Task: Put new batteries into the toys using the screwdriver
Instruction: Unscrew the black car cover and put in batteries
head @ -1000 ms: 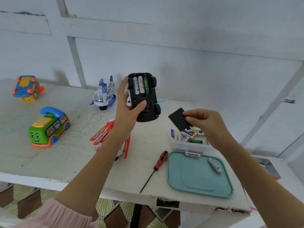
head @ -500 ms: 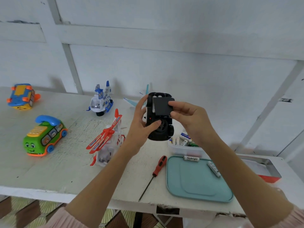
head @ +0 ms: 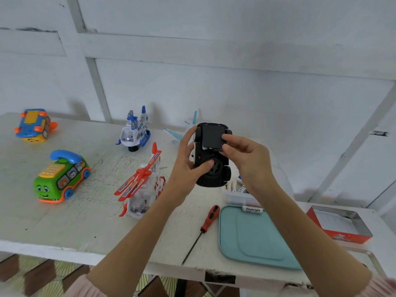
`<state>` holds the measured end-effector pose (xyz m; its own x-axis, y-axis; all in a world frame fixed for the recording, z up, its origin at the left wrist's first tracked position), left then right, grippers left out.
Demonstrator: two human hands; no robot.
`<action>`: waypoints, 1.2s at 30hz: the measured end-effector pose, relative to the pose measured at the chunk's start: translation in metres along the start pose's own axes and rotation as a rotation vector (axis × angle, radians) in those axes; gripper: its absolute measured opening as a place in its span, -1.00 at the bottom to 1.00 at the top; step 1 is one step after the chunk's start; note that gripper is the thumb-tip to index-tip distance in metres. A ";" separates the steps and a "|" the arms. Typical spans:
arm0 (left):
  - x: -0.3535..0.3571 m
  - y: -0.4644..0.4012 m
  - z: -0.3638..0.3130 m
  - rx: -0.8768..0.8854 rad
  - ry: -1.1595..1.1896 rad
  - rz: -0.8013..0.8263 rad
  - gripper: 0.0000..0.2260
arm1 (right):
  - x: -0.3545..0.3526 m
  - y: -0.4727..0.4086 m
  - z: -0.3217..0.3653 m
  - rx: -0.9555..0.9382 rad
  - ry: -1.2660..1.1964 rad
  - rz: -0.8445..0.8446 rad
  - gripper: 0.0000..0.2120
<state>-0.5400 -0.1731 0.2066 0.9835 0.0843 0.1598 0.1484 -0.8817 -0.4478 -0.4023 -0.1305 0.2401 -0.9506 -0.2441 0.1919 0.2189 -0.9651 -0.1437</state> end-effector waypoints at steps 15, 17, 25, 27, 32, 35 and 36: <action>0.001 0.003 -0.001 -0.049 0.060 0.018 -0.34 | 0.002 0.006 0.006 -0.176 0.223 -0.055 -0.76; 0.002 0.003 -0.002 -0.065 0.089 0.020 -0.34 | 0.002 0.004 0.006 -0.258 0.362 -0.085 -0.76; 0.003 0.000 -0.003 -0.079 0.085 0.021 -0.37 | -0.002 -0.003 0.007 -0.404 0.600 -0.140 -0.81; 0.003 0.000 -0.002 -0.082 0.083 0.019 -0.36 | -0.002 -0.004 0.008 -0.394 0.639 -0.139 -0.83; 0.002 0.001 -0.001 -0.086 0.068 0.005 -0.37 | -0.004 -0.005 0.008 -0.382 0.710 -0.102 -0.83; 0.003 0.003 -0.001 -0.083 0.054 0.012 -0.36 | -0.004 -0.004 0.006 -0.404 0.730 -0.122 -0.83; 0.002 0.004 0.000 -0.086 0.044 0.011 -0.35 | -0.004 -0.004 0.004 -0.413 0.749 -0.119 -0.83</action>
<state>-0.5371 -0.1761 0.2050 0.9792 0.0556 0.1950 0.1265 -0.9191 -0.3732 -0.3986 -0.1262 0.2443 -0.8888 0.1234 -0.4414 0.1488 -0.8332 -0.5326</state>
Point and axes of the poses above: each hand's wrist, its own y-axis away from the middle knuckle, its own x-axis out of the palm, z = x × y, the point moved 4 cm from there along -y, towards the middle knuckle, and after that the axes turned 5 degrees about x, right-handed, at the moved point
